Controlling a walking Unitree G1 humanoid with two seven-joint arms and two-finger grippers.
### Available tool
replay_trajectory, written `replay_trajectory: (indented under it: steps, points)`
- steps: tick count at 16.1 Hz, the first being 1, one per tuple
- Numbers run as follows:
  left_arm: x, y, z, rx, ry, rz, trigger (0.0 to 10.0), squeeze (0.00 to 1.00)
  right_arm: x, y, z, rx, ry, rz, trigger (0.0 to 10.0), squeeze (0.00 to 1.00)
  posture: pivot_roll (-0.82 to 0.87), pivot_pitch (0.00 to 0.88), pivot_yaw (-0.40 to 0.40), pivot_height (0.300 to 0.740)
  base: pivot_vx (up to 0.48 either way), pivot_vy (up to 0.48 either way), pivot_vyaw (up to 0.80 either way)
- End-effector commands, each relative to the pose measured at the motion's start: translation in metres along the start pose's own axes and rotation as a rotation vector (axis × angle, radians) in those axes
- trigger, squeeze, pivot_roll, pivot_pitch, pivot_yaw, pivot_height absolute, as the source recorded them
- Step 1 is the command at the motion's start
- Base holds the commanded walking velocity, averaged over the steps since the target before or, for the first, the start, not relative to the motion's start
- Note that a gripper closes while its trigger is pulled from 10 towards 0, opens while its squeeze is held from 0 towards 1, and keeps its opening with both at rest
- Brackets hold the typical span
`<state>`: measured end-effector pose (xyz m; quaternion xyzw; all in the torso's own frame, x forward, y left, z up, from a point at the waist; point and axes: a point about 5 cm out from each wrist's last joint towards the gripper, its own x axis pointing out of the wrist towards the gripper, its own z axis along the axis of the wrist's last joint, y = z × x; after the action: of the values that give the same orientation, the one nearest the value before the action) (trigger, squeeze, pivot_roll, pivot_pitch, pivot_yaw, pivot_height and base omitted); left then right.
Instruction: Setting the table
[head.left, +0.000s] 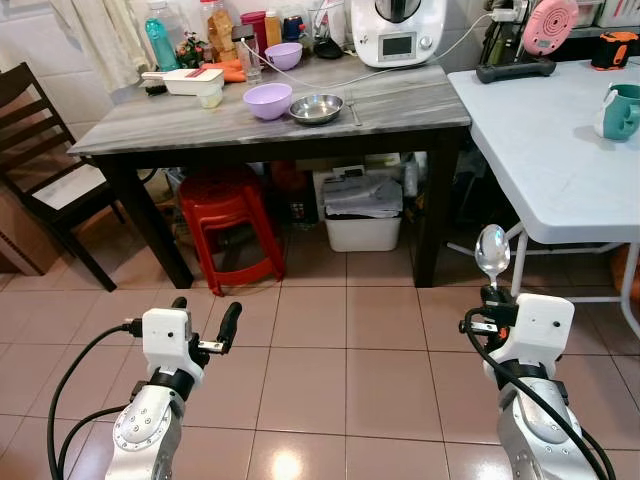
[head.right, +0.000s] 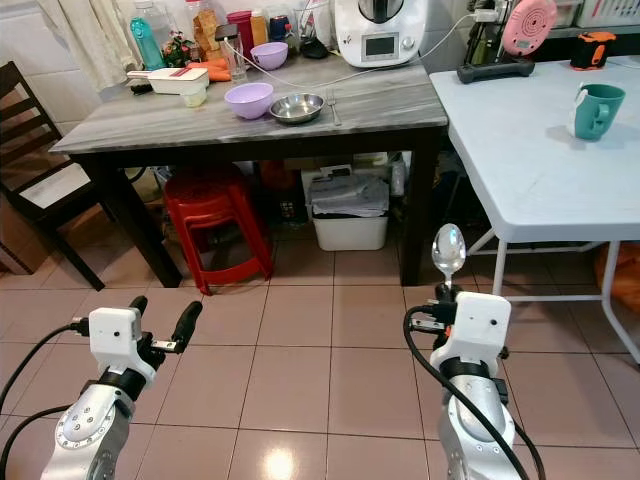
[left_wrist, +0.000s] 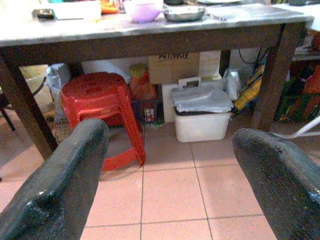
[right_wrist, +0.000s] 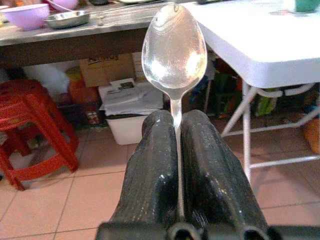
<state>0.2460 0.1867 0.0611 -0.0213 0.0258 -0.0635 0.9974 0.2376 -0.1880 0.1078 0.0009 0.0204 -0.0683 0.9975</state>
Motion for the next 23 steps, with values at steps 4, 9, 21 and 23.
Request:
replay_trajectory:
  steps: [4,9,21,23]
  points:
    - [0.008,-0.007,0.014,-0.017,-0.047,-0.044,10.0,0.0,0.0,0.007,0.006,-0.004,-0.035,0.031,10.0,0.0,-0.08,0.0,0.127,0.74,0.211,0.0,0.44]
    - [0.011,-0.012,0.016,-0.03,-0.053,-0.07,10.0,0.0,-0.001,0.008,0.006,-0.001,-0.036,0.029,10.0,0.0,-0.08,0.0,0.132,0.74,0.314,0.0,0.29]
    - [0.016,-0.021,0.021,-0.043,-0.058,-0.115,10.0,0.0,0.003,0.008,0.007,0.029,-0.032,0.008,10.0,0.0,-0.08,0.0,0.136,0.74,0.333,0.0,-0.1]
    - [0.015,-0.022,0.021,-0.044,-0.056,-0.12,10.0,0.0,0.003,0.008,0.007,0.03,-0.031,0.007,10.0,0.0,-0.08,0.0,0.136,0.74,0.336,0.0,-0.58]
